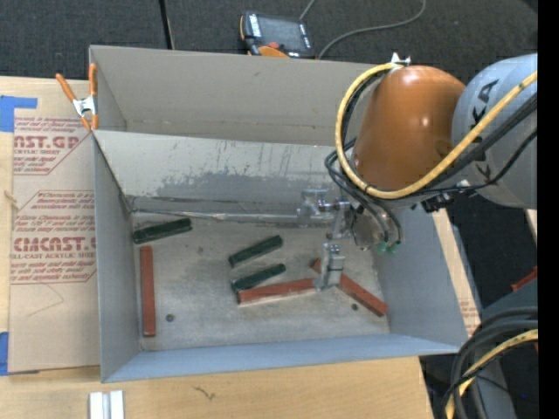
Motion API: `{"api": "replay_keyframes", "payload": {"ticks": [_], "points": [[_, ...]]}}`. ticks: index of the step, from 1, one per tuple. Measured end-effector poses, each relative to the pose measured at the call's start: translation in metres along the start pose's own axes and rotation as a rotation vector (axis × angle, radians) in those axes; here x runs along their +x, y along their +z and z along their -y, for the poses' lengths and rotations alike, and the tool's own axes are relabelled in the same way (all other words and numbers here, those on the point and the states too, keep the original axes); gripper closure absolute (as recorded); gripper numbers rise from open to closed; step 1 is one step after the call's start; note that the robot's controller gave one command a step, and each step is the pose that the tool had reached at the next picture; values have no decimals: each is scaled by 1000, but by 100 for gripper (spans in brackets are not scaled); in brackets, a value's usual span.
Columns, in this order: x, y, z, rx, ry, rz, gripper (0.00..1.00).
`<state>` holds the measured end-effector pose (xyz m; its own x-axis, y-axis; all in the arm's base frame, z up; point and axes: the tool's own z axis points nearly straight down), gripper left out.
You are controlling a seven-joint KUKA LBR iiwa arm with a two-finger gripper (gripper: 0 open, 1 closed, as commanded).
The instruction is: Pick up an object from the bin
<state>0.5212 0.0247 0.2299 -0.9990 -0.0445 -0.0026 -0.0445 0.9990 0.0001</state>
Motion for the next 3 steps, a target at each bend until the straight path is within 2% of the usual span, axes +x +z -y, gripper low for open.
{"api": "replay_keyframes", "payload": {"ticks": [1, 2, 3], "points": [[10, 162, -6, -1, -279, -2, 0], [7, 157, -6, -1, -278, 7, 100], [22, 14, -45, 0, -362, 7, 100]]}}
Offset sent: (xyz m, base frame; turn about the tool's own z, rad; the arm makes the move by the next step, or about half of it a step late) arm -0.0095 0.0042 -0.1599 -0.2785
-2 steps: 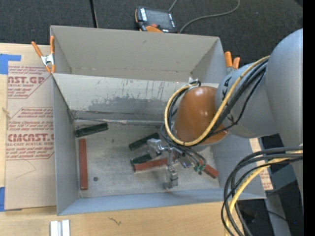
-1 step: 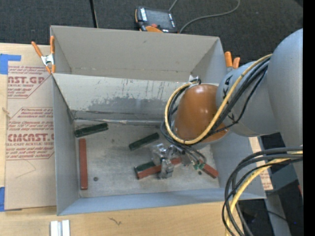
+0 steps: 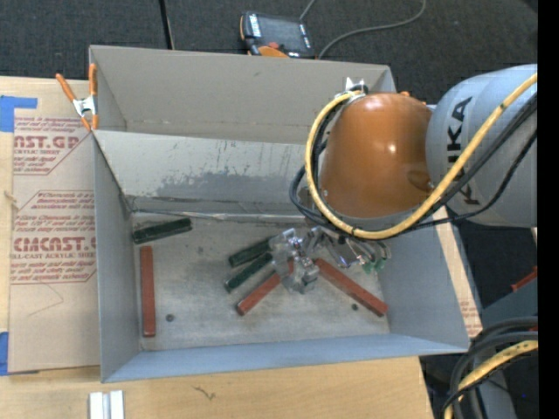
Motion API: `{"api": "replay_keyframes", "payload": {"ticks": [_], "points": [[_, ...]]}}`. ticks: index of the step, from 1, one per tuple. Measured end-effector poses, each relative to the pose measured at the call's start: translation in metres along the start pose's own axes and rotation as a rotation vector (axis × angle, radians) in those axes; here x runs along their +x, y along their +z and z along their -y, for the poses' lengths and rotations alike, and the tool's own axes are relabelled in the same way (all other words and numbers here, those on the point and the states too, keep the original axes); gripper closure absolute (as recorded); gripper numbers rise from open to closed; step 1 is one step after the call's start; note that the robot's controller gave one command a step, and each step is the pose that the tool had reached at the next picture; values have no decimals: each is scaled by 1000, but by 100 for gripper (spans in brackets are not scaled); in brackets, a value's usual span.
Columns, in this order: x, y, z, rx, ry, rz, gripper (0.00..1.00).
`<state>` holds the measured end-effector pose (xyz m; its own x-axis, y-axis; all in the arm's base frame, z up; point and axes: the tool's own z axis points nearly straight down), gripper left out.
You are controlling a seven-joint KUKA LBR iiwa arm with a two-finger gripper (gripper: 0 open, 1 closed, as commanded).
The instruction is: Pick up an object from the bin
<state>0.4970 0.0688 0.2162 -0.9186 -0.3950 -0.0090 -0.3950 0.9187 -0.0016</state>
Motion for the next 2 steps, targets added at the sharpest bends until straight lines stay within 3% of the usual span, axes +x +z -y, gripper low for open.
{"api": "replay_keyframes", "payload": {"ticks": [1, 2], "points": [[1, 4, 0, -2, 2, -7, 0], [-33, 125, -33, -8, -594, -11, 0]]}}
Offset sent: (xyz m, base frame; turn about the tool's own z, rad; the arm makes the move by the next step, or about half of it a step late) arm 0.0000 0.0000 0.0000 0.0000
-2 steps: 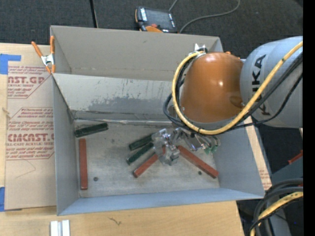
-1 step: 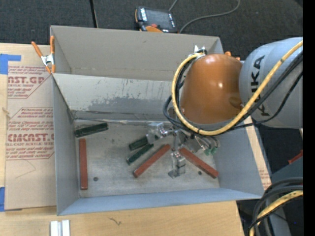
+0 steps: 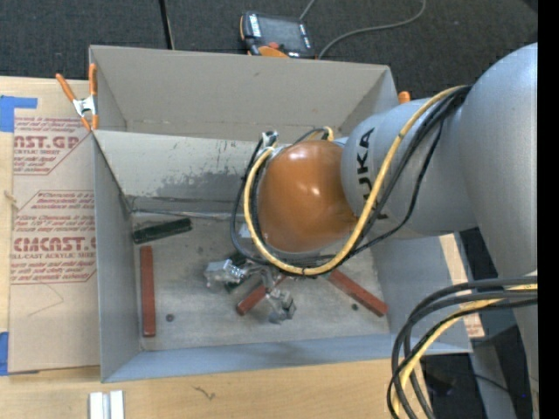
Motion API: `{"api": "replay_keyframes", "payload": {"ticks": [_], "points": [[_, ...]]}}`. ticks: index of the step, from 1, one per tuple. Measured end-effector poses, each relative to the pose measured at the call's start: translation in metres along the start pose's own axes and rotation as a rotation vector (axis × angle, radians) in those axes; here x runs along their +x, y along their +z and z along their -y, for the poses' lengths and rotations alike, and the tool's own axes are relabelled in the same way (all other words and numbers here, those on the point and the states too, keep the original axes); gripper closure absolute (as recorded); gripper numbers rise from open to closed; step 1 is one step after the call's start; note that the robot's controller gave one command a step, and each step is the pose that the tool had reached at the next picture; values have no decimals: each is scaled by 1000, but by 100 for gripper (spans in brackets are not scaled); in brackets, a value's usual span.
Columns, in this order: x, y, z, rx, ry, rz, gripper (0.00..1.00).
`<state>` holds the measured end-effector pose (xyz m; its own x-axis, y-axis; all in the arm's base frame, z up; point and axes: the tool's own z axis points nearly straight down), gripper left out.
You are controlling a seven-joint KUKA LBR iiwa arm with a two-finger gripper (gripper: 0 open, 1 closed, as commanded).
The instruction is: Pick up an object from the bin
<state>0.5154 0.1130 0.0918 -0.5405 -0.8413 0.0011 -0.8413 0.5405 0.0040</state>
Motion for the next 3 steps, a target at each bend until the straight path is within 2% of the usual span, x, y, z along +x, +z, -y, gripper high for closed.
{"api": "replay_keyframes", "payload": {"ticks": [1, 2, 3], "points": [[38, 22, 40, 5, 0, 5, 0], [36, 20, 39, 6, -3, 7, 100], [30, -136, 27, 11, -68, 8, 100]]}}
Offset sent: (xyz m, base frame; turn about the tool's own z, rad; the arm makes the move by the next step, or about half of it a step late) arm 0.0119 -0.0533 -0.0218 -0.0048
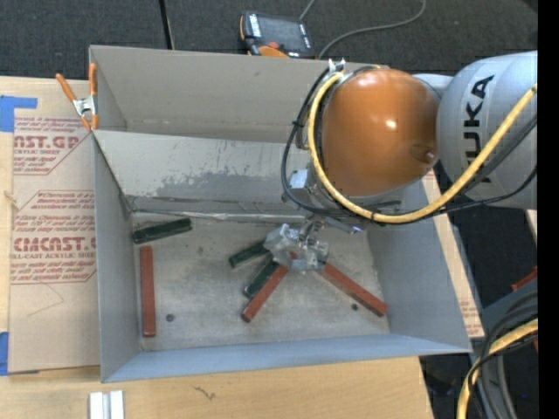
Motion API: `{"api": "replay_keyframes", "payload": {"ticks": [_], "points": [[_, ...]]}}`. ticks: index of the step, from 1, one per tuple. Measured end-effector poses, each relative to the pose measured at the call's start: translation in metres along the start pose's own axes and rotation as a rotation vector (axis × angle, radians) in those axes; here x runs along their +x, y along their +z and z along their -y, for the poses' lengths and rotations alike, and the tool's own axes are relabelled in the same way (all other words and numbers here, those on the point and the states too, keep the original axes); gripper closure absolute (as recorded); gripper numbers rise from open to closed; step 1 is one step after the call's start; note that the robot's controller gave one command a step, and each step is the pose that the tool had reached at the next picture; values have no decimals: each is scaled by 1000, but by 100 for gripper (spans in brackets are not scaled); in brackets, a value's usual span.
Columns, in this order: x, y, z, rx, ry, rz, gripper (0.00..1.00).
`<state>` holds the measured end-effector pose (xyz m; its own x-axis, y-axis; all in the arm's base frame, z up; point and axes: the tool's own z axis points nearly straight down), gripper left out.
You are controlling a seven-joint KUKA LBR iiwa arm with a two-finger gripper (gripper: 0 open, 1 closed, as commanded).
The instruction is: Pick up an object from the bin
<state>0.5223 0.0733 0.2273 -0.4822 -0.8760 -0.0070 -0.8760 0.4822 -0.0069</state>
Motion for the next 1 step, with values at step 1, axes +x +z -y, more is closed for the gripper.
{"api": "replay_keyframes", "payload": {"ticks": [1], "points": [[1, 5, -1, -7, 0, -3, 0]]}}
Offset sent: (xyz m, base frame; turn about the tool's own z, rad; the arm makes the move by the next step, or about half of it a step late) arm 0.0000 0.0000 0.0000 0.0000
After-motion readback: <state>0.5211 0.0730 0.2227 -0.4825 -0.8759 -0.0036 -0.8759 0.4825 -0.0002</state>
